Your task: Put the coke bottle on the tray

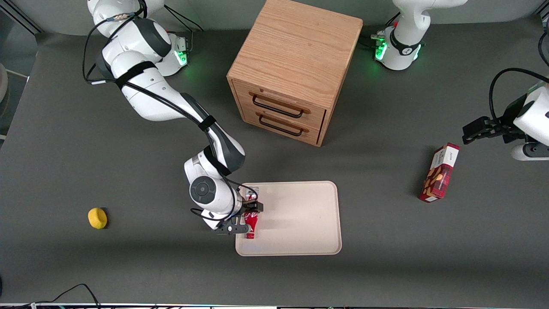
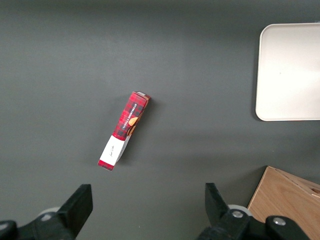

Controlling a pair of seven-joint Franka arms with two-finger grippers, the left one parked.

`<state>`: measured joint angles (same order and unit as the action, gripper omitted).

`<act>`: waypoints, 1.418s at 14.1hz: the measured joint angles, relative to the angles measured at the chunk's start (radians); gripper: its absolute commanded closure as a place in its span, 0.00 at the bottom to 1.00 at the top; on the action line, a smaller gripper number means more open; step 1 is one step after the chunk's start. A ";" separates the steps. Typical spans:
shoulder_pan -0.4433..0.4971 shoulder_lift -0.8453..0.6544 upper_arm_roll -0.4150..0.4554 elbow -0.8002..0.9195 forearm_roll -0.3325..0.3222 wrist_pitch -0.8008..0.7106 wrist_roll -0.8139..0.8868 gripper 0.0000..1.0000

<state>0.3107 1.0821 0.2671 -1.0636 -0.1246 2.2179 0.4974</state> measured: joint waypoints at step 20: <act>-0.098 -0.883 -0.261 -0.150 0.089 -0.892 -0.039 0.00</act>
<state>0.2125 0.1993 0.0065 -1.2138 -0.0357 1.3261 0.4582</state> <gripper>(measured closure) 0.000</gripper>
